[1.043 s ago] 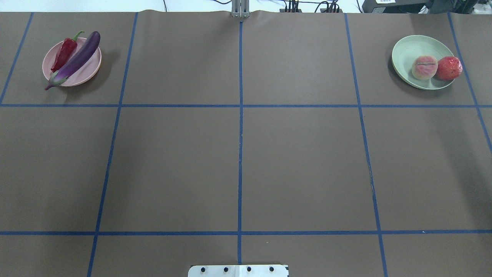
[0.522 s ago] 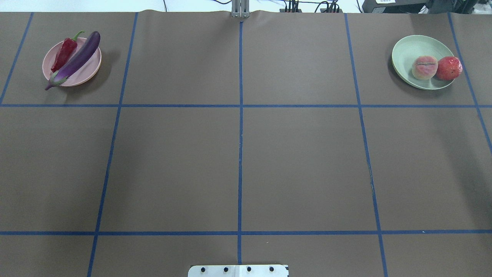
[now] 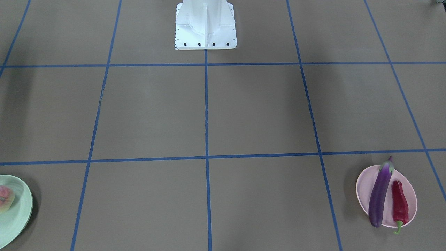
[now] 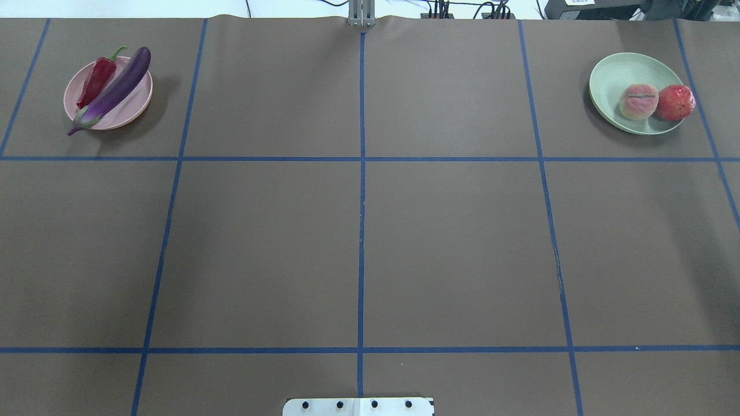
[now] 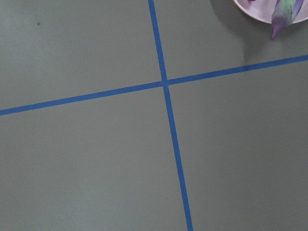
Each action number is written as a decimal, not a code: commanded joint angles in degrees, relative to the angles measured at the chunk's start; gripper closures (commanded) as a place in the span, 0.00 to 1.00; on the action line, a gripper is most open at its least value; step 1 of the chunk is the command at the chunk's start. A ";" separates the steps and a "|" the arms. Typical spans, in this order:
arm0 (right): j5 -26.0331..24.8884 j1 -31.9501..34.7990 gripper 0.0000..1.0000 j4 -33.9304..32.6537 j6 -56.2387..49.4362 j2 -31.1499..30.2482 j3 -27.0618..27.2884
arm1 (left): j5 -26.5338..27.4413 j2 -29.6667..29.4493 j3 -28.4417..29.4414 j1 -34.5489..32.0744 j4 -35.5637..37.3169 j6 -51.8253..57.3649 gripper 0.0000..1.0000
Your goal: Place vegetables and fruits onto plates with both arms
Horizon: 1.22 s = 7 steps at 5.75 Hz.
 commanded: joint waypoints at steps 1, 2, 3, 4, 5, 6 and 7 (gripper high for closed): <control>0.12 0.00 0.00 0.06 -0.17 -0.02 0.01 | -0.06 0.00 0.14 0.00 0.00 0.00 0.00; 0.12 0.00 0.00 0.06 -0.34 -0.02 0.01 | -0.06 0.00 0.23 0.00 0.00 0.00 0.00; 0.21 0.00 0.00 0.32 -0.34 -0.02 0.01 | -0.06 0.00 0.40 0.00 0.00 0.00 0.00; 0.12 0.00 0.00 0.32 -0.43 -0.02 -0.08 | -0.06 0.09 0.49 0.00 0.00 0.00 0.00; 0.12 0.00 0.00 0.41 -0.43 -0.02 0.01 | -0.06 0.00 0.49 0.00 0.00 0.00 0.00; 0.12 0.00 0.00 0.41 -0.43 -0.02 0.10 | -0.06 0.00 0.58 0.09 0.09 0.00 0.00; 0.12 0.00 0.00 0.41 -0.43 -0.02 0.10 | 0.02 0.09 0.76 0.09 0.17 -0.09 0.00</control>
